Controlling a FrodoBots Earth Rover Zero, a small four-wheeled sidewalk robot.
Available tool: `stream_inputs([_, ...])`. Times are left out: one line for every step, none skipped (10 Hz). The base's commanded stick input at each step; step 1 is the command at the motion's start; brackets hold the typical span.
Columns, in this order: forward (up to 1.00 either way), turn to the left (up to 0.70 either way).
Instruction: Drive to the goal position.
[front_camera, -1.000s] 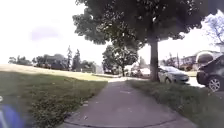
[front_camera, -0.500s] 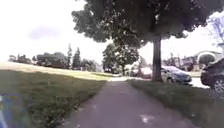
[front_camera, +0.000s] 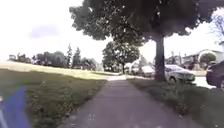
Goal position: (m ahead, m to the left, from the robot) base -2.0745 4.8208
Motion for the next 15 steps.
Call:
stream_inputs([0.7,0.0])
stream_inputs([0.7,0.0])
stream_inputs([0.7,0.0])
stream_inputs([0.7,0.0])
stream_inputs([0.7,0.0])
stream_inputs([0.7,0.0])
stream_inputs([0.7,0.0])
stream_inputs([0.7,0.0])
stream_inputs([0.7,0.0])
stream_inputs([0.7,0.0])
stream_inputs([0.7,0.0])
stream_inputs([0.7,0.0])
stream_inputs([0.7,0.0])
stream_inputs([0.7,0.0])
stream_inputs([0.7,0.0])
